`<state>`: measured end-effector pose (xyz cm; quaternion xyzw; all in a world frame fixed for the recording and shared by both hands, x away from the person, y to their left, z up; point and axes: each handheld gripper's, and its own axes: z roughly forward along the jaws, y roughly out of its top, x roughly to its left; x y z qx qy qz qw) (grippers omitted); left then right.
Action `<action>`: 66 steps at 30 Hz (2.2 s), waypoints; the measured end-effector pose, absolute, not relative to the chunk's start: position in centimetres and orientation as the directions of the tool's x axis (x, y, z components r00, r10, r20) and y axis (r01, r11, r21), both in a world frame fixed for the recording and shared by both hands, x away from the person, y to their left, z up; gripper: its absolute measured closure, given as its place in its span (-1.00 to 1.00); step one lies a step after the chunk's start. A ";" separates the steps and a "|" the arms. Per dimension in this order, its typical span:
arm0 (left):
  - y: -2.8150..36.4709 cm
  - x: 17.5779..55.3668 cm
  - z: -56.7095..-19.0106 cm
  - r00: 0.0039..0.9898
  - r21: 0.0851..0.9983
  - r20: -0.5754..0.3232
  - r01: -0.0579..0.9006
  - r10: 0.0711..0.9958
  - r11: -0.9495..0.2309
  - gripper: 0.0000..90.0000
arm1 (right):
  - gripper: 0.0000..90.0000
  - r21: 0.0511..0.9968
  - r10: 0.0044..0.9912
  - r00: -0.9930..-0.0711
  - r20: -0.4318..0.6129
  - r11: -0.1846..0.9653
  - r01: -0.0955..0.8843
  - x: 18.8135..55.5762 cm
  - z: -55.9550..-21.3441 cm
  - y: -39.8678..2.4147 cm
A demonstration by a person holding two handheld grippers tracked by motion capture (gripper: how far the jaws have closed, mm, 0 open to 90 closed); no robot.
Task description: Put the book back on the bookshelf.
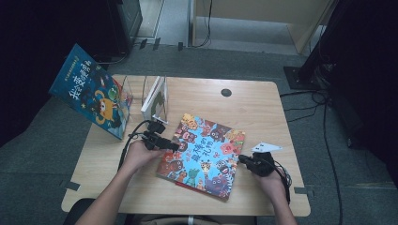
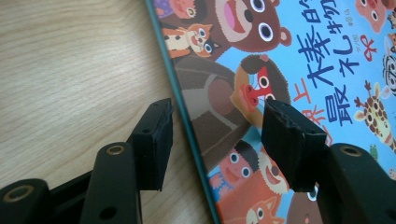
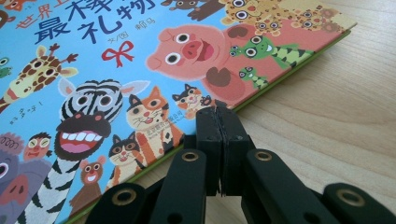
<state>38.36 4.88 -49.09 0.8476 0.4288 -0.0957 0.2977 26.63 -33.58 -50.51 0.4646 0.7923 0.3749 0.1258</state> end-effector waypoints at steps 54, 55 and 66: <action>6.7 38.4 -49.0 0.562 0.414 -0.405 0.816 0.721 -0.403 -0.07 | 1.00 0.740 0.796 -0.592 0.127 0.322 0.591 27.4 -50.8 -31.5; 6.7 38.4 -49.0 0.558 0.413 -0.408 0.818 0.722 -0.399 -0.07 | 1.00 0.741 0.795 -0.593 0.127 0.322 0.590 27.4 -50.8 -31.6; 7.3 40.0 -49.0 0.420 0.304 -0.522 0.905 0.743 -0.298 0.22 | 1.00 0.739 0.799 -0.584 0.144 0.306 0.600 27.5 -50.8 -31.5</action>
